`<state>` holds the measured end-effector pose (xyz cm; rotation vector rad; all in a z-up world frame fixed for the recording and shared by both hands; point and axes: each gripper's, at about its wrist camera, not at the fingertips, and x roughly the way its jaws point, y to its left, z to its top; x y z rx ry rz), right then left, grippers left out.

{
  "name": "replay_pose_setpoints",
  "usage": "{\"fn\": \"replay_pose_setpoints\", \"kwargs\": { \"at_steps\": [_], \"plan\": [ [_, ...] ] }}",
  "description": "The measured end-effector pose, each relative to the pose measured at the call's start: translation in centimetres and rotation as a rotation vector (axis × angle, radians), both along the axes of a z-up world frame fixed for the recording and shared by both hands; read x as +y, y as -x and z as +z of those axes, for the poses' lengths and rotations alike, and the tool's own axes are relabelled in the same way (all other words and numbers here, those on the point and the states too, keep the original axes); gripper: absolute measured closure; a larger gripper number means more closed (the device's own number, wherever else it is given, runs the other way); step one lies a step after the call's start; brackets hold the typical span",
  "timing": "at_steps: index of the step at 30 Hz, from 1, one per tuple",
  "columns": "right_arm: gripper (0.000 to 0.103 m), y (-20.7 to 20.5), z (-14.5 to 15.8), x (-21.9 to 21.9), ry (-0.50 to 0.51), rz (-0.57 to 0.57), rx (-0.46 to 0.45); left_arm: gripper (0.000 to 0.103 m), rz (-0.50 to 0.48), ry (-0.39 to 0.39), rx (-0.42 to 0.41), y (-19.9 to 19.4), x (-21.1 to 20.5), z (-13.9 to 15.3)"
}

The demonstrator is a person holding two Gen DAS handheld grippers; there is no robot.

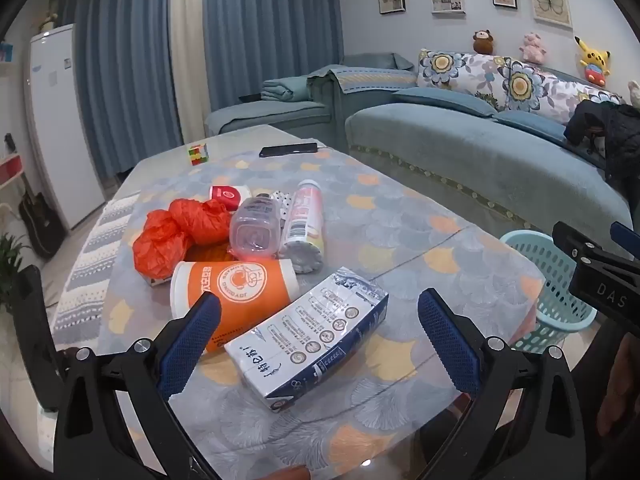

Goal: Collect trash

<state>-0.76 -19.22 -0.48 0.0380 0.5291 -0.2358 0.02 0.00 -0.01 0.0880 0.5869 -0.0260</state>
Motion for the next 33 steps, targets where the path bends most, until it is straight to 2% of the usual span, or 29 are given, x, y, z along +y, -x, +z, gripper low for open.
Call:
{"fn": "replay_pose_setpoints", "kwargs": {
  "at_steps": [3,4,7,33],
  "plan": [
    [0.008,0.10,0.25,0.12,0.000,-0.005,-0.020,0.007,0.000,-0.002,-0.002,0.01,0.00,0.01],
    [0.008,0.52,-0.04,-0.46,-0.029,-0.009,-0.023,0.007,0.001,0.000,-0.002,0.02,0.02,0.03],
    [0.008,-0.11,-0.20,-0.32,-0.013,-0.002,0.010,0.007,0.000,0.000,0.000,0.01,0.01,0.01],
    [0.008,-0.20,-0.05,0.00,-0.011,-0.005,0.004,0.007,0.000,-0.001,0.007,-0.04,0.41,-0.68]
  ]
}}
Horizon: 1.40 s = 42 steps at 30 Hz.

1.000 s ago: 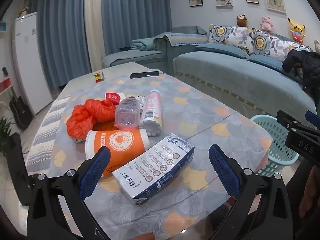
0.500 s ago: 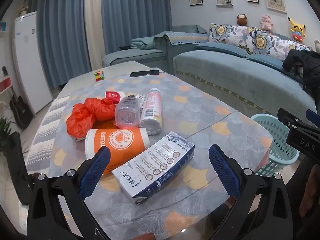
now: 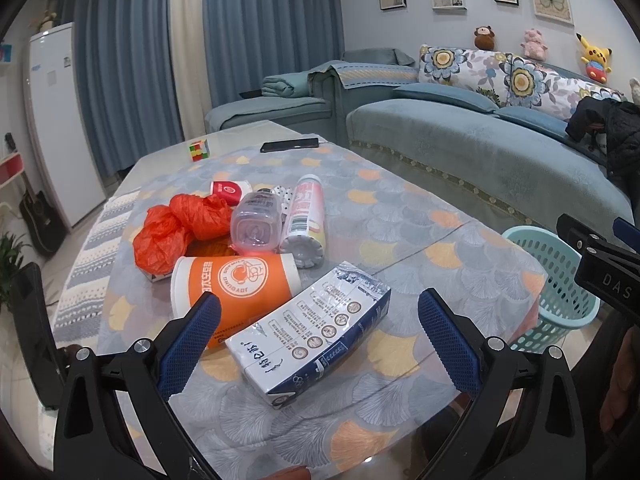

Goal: Collect trash

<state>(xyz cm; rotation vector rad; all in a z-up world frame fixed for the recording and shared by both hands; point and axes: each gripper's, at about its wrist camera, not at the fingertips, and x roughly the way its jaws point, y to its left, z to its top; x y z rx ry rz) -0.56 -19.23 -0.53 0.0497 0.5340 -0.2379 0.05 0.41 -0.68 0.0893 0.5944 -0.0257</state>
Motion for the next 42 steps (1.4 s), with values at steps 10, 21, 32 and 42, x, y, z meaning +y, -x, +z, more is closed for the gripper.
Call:
{"fn": "replay_pose_setpoints", "kwargs": {
  "at_steps": [10,21,32,42],
  "plan": [
    [0.008,-0.08,-0.07,-0.03,-0.002,0.002,0.002,0.007,0.001,-0.001,0.002,0.06,0.07,-0.35],
    [0.008,-0.15,-0.11,0.03,-0.001,0.003,0.003,0.007,0.000,-0.002,0.004,0.03,0.12,-0.44],
    [0.008,-0.17,-0.12,0.08,-0.002,0.003,0.005,0.007,0.000,-0.001,0.007,-0.06,-0.05,-0.14],
    [0.008,-0.21,-0.19,0.26,0.000,0.004,0.005,0.007,0.000,-0.002,0.007,-0.06,-0.05,-0.14]
  ]
}}
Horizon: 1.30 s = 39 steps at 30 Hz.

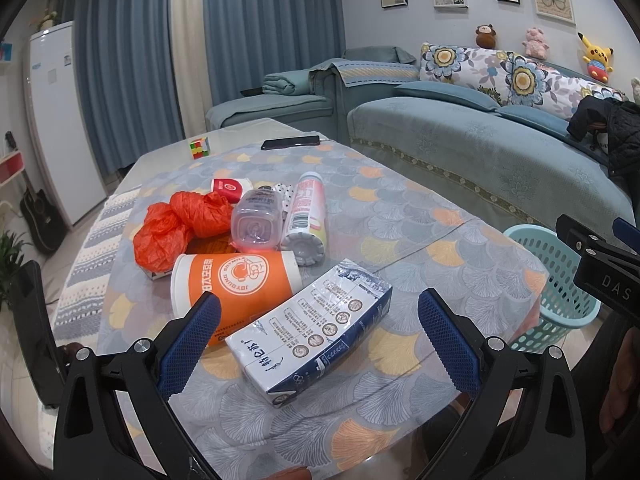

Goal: Collect trash

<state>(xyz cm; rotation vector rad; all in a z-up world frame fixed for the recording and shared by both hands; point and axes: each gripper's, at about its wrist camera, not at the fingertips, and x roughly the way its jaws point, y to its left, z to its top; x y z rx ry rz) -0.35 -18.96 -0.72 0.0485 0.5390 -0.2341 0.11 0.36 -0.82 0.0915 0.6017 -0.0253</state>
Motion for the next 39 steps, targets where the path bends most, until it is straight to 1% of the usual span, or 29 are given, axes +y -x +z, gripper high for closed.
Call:
{"fn": "replay_pose_setpoints", "kwargs": {
  "at_steps": [39],
  "plan": [
    [0.008,-0.16,-0.20,0.25,-0.002,0.005,0.005,0.007,0.000,-0.001,0.003,-0.09,-0.02,-0.21]
  ]
}}
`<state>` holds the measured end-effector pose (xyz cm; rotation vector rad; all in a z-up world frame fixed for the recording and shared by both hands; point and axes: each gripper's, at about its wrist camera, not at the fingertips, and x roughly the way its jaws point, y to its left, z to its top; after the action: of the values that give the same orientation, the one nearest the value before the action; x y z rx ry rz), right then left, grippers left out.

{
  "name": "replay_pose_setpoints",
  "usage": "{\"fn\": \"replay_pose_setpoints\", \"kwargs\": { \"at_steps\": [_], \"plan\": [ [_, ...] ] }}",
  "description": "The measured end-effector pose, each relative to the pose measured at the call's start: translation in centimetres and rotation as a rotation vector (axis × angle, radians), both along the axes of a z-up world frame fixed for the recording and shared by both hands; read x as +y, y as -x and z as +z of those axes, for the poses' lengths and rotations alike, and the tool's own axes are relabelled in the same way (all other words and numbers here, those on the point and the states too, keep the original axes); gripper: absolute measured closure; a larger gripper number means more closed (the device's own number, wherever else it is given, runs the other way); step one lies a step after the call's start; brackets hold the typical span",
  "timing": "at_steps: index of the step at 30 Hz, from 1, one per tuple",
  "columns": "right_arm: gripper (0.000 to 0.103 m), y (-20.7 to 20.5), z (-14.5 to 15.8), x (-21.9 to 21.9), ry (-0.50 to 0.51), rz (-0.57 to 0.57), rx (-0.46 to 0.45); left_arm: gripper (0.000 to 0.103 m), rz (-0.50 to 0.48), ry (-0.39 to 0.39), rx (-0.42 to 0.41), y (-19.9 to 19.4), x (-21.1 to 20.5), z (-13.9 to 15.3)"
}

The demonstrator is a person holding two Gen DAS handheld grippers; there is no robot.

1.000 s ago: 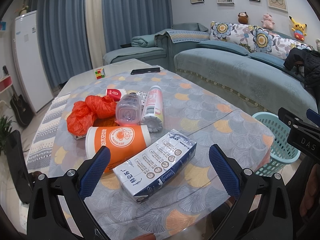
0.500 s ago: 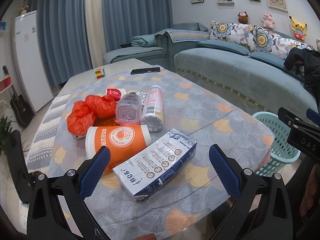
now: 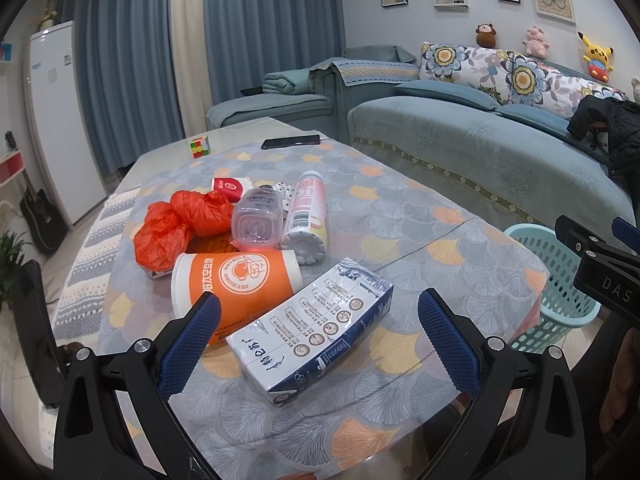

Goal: Collect trash

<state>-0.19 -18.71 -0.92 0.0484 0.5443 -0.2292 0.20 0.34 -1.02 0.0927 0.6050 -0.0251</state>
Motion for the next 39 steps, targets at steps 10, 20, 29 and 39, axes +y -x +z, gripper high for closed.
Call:
{"fn": "replay_pose_setpoints", "kwargs": {
  "at_steps": [10,20,29,39],
  "plan": [
    [0.008,-0.2,0.0,0.6,-0.013,0.024,0.002,0.007,0.029,-0.001,0.022,0.1,1.0,-0.9],
    [0.008,-0.4,0.3,1.3,-0.039,0.076,-0.004,0.007,0.066,-0.023,0.107,-1.0,2.6,-3.0],
    [0.008,-0.3,0.3,0.6,-0.061,0.066,0.003,0.007,0.067,-0.061,0.155,-3.3,2.2,-5.2],
    [0.008,-0.2,0.3,0.7,-0.049,0.080,0.005,0.006,0.035,-0.163,0.179,-5.6,1.0,-7.8]
  ]
}}
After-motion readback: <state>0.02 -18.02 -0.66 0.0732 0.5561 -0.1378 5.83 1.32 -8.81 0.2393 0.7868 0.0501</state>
